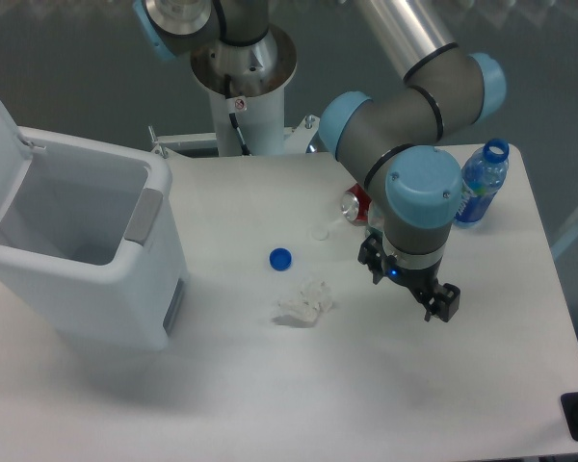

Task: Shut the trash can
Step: 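Raise the gripper and move it over toward the open trash can lid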

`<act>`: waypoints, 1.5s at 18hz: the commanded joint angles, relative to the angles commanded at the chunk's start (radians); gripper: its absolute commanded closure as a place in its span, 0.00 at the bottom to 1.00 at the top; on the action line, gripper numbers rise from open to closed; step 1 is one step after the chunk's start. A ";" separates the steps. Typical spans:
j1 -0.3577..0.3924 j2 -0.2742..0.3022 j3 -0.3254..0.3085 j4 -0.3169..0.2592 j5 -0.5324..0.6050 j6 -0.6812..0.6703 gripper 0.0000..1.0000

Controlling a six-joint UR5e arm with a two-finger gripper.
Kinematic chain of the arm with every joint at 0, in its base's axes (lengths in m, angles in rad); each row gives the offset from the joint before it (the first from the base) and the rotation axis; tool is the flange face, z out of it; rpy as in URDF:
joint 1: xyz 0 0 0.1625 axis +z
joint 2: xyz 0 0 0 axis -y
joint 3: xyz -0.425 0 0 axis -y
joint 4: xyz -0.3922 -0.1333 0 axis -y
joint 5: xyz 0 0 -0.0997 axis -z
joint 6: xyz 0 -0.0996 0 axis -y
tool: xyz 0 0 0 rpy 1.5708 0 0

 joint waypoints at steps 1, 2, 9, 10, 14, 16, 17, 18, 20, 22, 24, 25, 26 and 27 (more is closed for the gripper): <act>0.000 -0.002 -0.003 0.002 0.002 0.000 0.00; -0.002 -0.003 -0.005 0.002 0.002 -0.002 0.00; -0.024 0.005 -0.015 0.006 -0.018 -0.092 0.00; -0.026 0.014 -0.017 0.008 -0.021 -0.103 0.00; -0.051 0.095 -0.086 0.014 -0.058 -0.167 0.00; -0.052 0.132 -0.092 0.012 -0.057 -0.175 0.00; -0.058 0.146 -0.092 0.012 -0.057 -0.195 0.00; -0.066 0.159 -0.092 0.012 -0.055 -0.218 0.00; -0.072 0.189 -0.092 0.015 -0.063 -0.253 0.06; -0.080 0.233 -0.089 0.015 -0.101 -0.338 0.46; -0.095 0.287 -0.101 0.014 -0.139 -0.434 0.80; -0.098 0.313 -0.107 0.015 -0.153 -0.475 0.88; -0.103 0.333 -0.109 0.018 -0.181 -0.527 0.94; -0.109 0.350 -0.110 0.020 -0.219 -0.581 0.95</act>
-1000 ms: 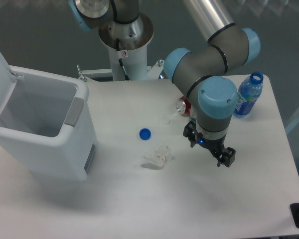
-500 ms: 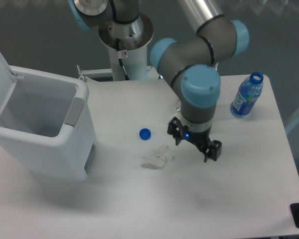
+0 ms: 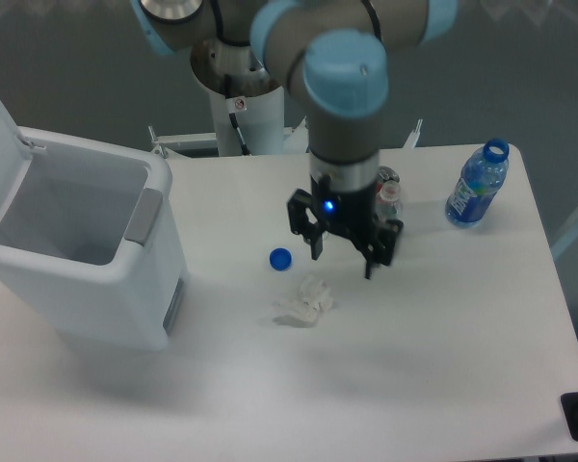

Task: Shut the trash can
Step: 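Raise the gripper and move it over toward the open trash can lid, then move the gripper behind the raised lid of the trash can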

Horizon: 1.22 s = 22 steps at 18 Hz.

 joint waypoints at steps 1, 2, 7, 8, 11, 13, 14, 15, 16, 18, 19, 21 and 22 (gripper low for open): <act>-0.005 0.020 0.002 0.002 -0.020 -0.037 0.99; -0.009 0.038 0.002 0.002 -0.031 -0.054 1.00; -0.098 0.109 0.009 0.044 -0.100 -0.190 1.00; -0.116 0.114 0.009 0.079 -0.100 -0.224 1.00; -0.196 0.123 0.026 0.107 -0.100 -0.283 1.00; -0.253 0.132 0.028 0.109 -0.109 -0.280 1.00; -0.274 0.132 0.031 0.110 -0.120 -0.278 1.00; -0.294 0.134 0.032 0.110 -0.132 -0.275 1.00; -0.316 0.134 0.040 0.110 -0.138 -0.269 1.00; -0.359 0.135 0.058 0.115 -0.152 -0.269 1.00; -0.373 0.137 0.064 0.118 -0.166 -0.267 1.00; -0.379 0.141 0.089 0.141 -0.209 -0.261 1.00; -0.380 0.143 0.100 0.152 -0.223 -0.261 1.00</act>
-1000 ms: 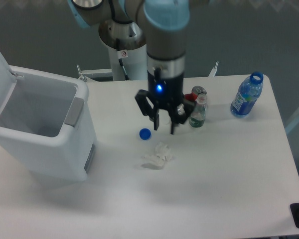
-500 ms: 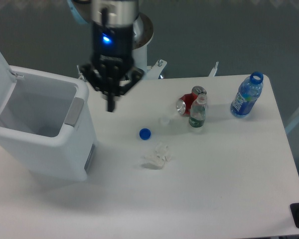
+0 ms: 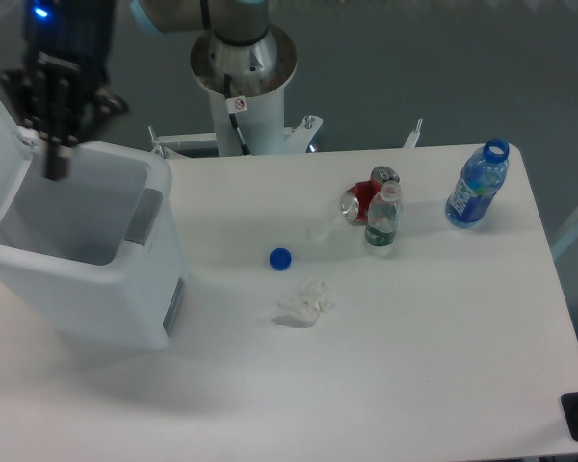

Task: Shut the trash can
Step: 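Move the gripper behind the raised lid of the trash can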

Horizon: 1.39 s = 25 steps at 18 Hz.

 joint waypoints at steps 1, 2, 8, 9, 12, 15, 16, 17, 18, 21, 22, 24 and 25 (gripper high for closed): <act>-0.002 0.002 0.011 0.002 -0.005 0.000 1.00; -0.011 0.008 0.020 0.002 -0.012 0.000 1.00; -0.090 0.014 0.025 0.000 -0.015 0.049 1.00; -0.104 0.012 0.023 -0.001 -0.015 0.064 1.00; -0.135 0.014 0.022 -0.014 -0.014 0.129 1.00; -0.147 0.021 0.009 -0.032 -0.012 0.173 1.00; -0.150 0.021 0.009 -0.040 -0.012 0.185 1.00; -0.155 0.023 0.011 -0.047 -0.011 0.201 1.00; -0.160 0.025 0.011 -0.058 -0.009 0.209 1.00; -0.166 0.038 0.008 -0.098 -0.008 0.227 1.00; -0.169 0.040 0.008 -0.107 -0.006 0.230 1.00; -0.173 0.043 0.006 -0.130 0.003 0.232 1.00; -0.181 0.048 0.005 -0.141 0.012 0.233 1.00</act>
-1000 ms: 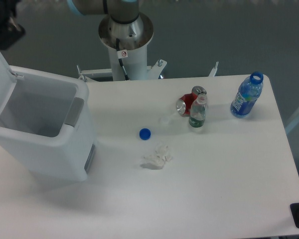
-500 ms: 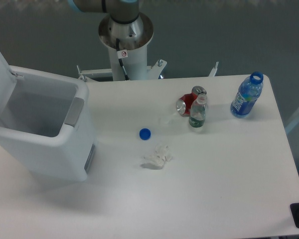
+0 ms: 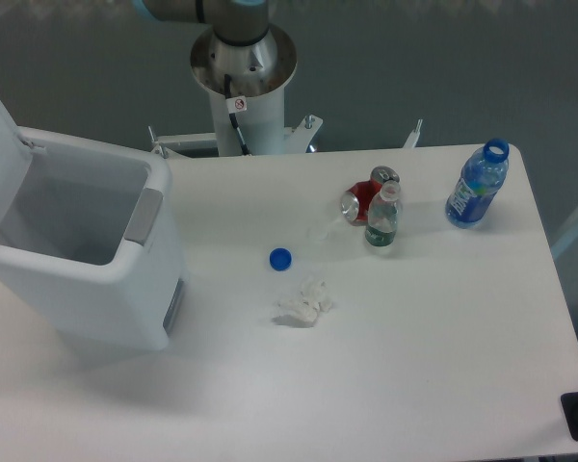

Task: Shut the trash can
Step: 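Move the gripper behind the raised lid of the trash can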

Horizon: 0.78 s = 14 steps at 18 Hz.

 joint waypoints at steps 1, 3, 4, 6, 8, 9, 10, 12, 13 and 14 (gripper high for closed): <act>-0.005 0.002 -0.002 -0.005 0.011 0.000 1.00; -0.012 0.002 -0.005 -0.005 0.015 0.002 1.00; -0.015 0.002 -0.005 -0.005 0.015 0.002 1.00; -0.022 0.000 -0.006 -0.005 0.015 0.000 1.00; -0.023 0.000 -0.014 -0.005 0.017 -0.002 1.00; -0.025 0.000 -0.020 -0.005 0.022 0.000 1.00; -0.025 0.002 -0.023 -0.006 0.035 0.000 1.00; -0.038 0.000 -0.028 -0.008 0.064 0.000 1.00; -0.043 0.000 -0.031 -0.011 0.080 0.000 1.00; -0.046 0.002 -0.031 -0.023 0.090 0.000 1.00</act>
